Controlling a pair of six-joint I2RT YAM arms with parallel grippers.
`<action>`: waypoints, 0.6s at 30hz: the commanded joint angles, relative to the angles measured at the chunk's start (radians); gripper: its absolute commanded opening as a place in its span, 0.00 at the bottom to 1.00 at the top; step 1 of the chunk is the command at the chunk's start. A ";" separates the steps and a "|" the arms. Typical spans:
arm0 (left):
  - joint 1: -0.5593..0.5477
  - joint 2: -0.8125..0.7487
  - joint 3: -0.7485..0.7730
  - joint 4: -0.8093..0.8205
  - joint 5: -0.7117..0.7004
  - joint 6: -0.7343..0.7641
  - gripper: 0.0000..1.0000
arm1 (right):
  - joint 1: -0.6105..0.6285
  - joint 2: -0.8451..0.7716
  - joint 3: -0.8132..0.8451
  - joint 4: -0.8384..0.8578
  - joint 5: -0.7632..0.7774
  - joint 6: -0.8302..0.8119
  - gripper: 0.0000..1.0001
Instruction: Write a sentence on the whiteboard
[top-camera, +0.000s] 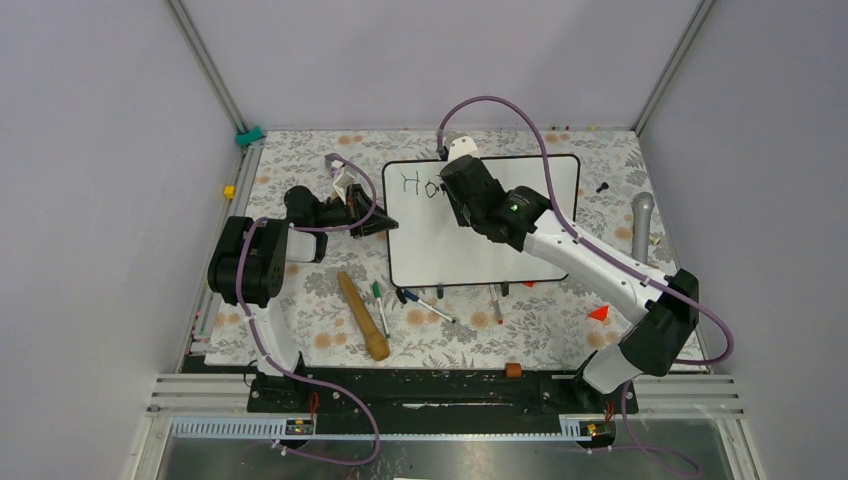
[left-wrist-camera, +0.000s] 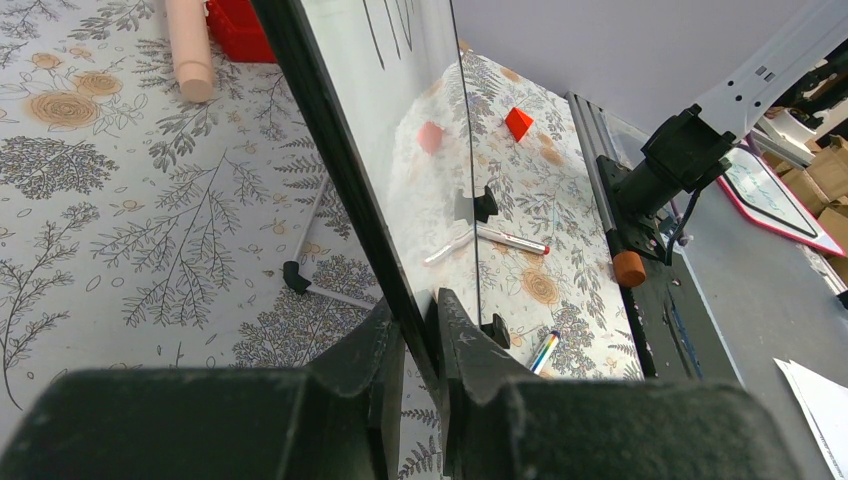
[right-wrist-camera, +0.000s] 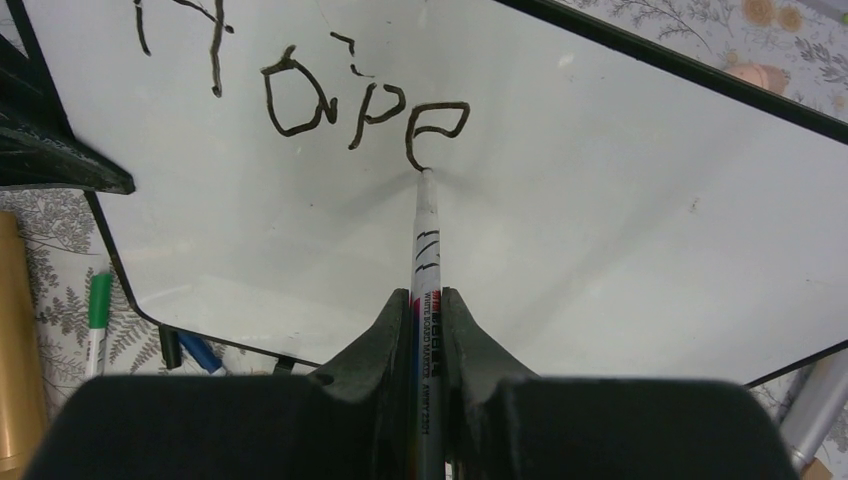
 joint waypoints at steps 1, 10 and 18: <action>0.003 -0.028 0.019 0.138 0.029 0.142 0.00 | -0.010 -0.040 0.012 -0.028 0.071 -0.016 0.00; 0.004 -0.027 0.020 0.138 0.028 0.140 0.00 | -0.010 -0.102 0.008 -0.009 0.033 -0.018 0.00; 0.007 -0.023 0.029 0.138 0.031 0.130 0.00 | -0.010 -0.209 -0.062 0.067 -0.001 -0.042 0.00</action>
